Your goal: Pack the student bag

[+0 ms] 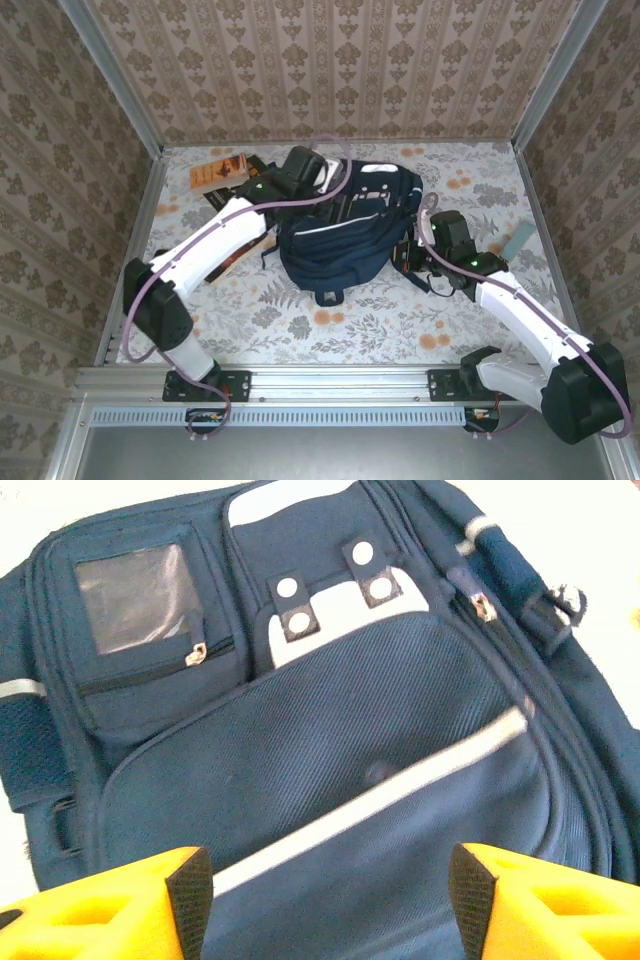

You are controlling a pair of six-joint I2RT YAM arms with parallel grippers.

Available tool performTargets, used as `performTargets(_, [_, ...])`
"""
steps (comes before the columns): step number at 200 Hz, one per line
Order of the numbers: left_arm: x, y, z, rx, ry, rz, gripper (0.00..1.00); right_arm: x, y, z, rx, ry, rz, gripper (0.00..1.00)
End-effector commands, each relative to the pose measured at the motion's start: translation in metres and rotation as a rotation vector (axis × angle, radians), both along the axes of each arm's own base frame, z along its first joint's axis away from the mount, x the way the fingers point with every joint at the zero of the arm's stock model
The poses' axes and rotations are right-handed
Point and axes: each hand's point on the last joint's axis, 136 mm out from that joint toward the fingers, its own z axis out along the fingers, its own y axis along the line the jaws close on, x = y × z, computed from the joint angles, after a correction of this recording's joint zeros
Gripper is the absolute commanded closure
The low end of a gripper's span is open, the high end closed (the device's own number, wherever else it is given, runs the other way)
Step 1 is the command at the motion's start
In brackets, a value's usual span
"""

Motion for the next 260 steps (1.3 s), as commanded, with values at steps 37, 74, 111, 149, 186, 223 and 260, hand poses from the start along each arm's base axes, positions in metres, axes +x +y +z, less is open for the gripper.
performTargets(37, [-0.044,-0.019,-0.023,-0.005,0.015,-0.314,0.34,0.026,-0.017,0.016,-0.014,-0.017,-0.052,1.00])
performTargets(74, [-0.045,-0.045,-0.048,0.077,0.013,-0.461,0.38,0.025,-0.020,0.010,-0.008,0.009,-0.048,1.00])
performTargets(111, [-0.036,-0.059,-0.081,0.230,-0.004,-0.551,0.45,0.023,-0.019,0.009,0.003,0.014,-0.039,1.00])
performTargets(149, [-0.038,-0.065,-0.096,0.265,0.024,-0.665,0.48,0.023,-0.018,0.008,0.005,0.020,-0.028,1.00])
performTargets(186, [-0.024,-0.068,-0.105,0.300,0.013,-0.646,0.63,0.020,-0.019,0.005,-0.002,0.032,-0.018,1.00])
performTargets(223, [0.009,-0.072,-0.096,0.272,-0.039,-0.461,0.84,0.009,-0.014,-0.001,-0.022,0.064,0.024,1.00])
performTargets(260, [0.029,-0.074,-0.081,0.189,-0.032,-0.274,0.89,-0.017,0.013,-0.006,-0.061,0.084,0.144,1.00])
